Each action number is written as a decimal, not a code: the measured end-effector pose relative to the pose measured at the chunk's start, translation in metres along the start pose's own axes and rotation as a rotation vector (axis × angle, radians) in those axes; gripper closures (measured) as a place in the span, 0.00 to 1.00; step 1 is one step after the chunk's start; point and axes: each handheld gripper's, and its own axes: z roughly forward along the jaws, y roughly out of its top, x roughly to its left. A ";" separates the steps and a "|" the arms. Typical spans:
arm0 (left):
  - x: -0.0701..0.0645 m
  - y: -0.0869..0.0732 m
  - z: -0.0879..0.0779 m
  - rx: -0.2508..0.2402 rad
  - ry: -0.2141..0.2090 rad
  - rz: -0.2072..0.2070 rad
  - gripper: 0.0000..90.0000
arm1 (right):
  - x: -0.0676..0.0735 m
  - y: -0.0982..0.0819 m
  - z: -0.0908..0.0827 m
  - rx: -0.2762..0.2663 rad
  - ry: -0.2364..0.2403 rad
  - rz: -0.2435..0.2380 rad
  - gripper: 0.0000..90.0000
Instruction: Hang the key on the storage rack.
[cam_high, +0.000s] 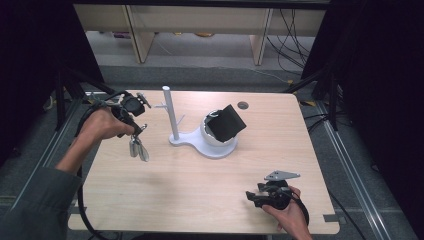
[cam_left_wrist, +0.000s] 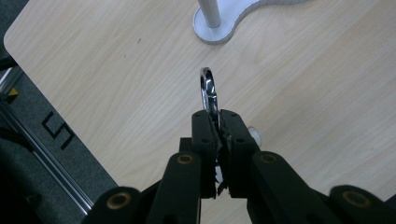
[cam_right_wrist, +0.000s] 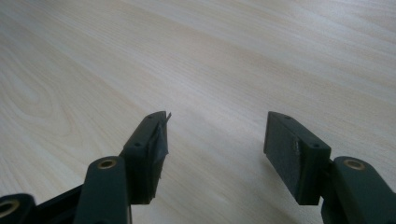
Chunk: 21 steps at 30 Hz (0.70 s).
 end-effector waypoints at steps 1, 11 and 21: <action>0.001 0.001 -0.001 -0.003 0.003 -0.005 0.94 | 0.000 0.000 -0.001 0.015 -0.003 0.004 0.45; 0.009 0.015 -0.016 -0.026 0.011 -0.021 0.94 | -0.001 0.000 -0.001 0.018 0.003 0.000 0.45; 0.018 0.031 -0.022 -0.031 0.054 -0.057 0.94 | 0.000 0.001 -0.003 0.036 0.002 -0.005 0.45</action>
